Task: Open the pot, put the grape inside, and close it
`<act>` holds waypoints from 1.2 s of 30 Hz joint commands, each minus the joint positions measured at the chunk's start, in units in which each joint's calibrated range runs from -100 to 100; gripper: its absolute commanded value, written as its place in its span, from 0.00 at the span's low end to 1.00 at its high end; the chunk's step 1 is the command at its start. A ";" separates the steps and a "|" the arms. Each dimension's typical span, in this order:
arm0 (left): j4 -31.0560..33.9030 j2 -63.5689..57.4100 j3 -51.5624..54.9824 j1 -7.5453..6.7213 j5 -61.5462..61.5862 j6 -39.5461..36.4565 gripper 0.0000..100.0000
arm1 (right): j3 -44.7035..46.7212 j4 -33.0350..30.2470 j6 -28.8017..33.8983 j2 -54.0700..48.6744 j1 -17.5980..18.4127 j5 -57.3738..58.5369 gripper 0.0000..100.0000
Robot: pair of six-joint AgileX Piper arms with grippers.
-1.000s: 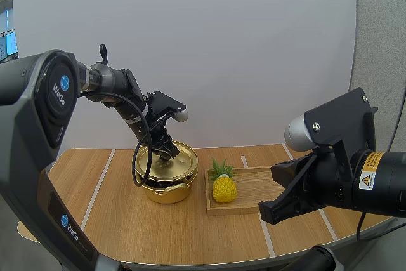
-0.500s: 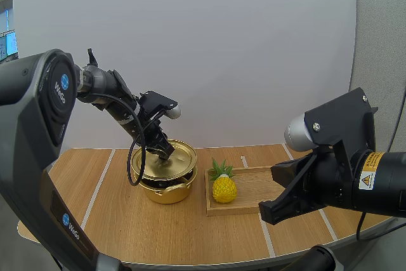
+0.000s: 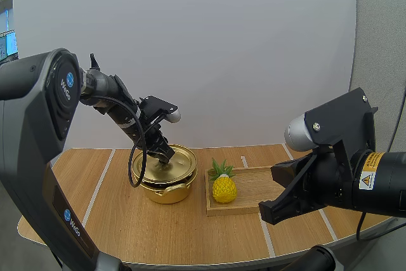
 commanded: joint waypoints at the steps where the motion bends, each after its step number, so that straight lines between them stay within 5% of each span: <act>1: -1.24 0.84 0.10 0.07 -0.68 0.24 0.00 | 0.10 -0.08 -0.02 -0.47 -0.24 0.00 0.00; 19: -1.69 3.73 0.10 -0.01 4.12 0.24 0.00 | 0.10 -0.08 -0.02 -0.47 -0.24 0.00 0.00; 23: -1.83 3.61 0.10 -0.01 5.65 0.24 0.27 | 0.10 -0.08 -0.02 -0.47 -0.24 0.00 0.00; 26: -2.07 2.94 0.10 -0.01 6.66 0.24 0.73 | 0.10 -0.08 -0.02 -0.47 -0.24 0.00 0.00; 27: -2.35 2.36 0.10 -0.01 6.82 0.24 1.00 | 0.10 -0.08 -0.02 -0.47 -0.24 0.00 0.00; 36: -3.46 -7.75 -2.63 -0.01 13.46 0.24 1.00 | 0.10 -0.08 -0.02 -0.47 -0.24 0.00 0.00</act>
